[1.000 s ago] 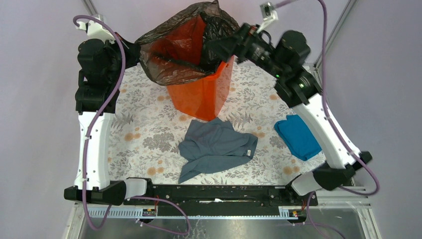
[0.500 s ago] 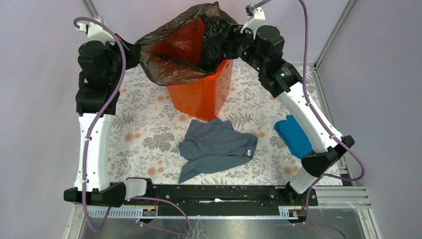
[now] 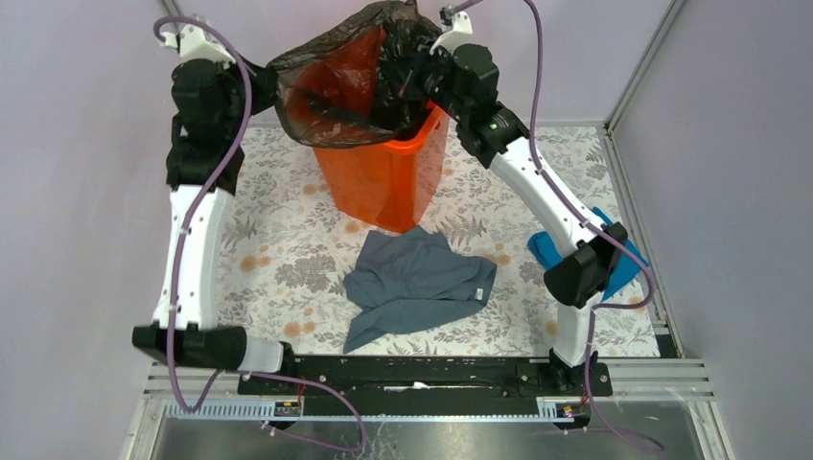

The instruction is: Put the trash bags into the trash bin

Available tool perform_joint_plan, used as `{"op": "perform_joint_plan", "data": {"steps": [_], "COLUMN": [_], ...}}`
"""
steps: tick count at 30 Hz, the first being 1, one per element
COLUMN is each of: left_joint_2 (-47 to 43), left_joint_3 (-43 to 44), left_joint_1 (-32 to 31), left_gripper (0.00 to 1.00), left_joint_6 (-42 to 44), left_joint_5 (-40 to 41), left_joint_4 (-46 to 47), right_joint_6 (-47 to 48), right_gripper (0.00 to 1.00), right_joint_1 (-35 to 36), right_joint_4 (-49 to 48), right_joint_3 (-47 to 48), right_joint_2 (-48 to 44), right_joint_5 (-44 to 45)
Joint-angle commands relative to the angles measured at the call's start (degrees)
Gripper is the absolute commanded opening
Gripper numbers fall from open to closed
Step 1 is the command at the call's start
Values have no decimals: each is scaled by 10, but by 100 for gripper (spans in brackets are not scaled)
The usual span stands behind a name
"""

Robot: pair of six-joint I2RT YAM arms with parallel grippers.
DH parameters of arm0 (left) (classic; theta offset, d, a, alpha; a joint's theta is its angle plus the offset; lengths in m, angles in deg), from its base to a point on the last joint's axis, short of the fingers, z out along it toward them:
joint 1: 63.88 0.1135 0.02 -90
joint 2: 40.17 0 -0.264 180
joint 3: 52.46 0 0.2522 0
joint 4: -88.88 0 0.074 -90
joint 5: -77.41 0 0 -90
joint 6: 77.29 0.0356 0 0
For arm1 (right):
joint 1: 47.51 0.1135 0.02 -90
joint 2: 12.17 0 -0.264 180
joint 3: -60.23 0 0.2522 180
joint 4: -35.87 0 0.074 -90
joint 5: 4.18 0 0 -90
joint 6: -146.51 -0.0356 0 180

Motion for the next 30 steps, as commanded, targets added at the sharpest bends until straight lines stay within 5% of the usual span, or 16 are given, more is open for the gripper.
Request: {"op": "perform_joint_plan", "data": {"steps": [1,7,16,30], "left_joint_2": [83,114,77,56], "left_joint_3": [68,74,-1,-90], "left_joint_1": [4,21,81,84], "left_gripper": [0,0,0,0], "left_joint_6": [-34,-21,0,9], "left_joint_5": [12,12,30,26], "left_joint_4": [37,21,34,66], "right_joint_6": [-126,-251,-128,-173], "right_gripper": [8,0,14,15], "right_joint_1": [-26,-72,-81,-80], "right_joint_4": [-111,-43,17,-176], "right_joint_3": [45,-31,-145,-479], "right_joint_2": [18,-15,-130,-284], "right_joint_5": [-66,-131,-226,-229]}}
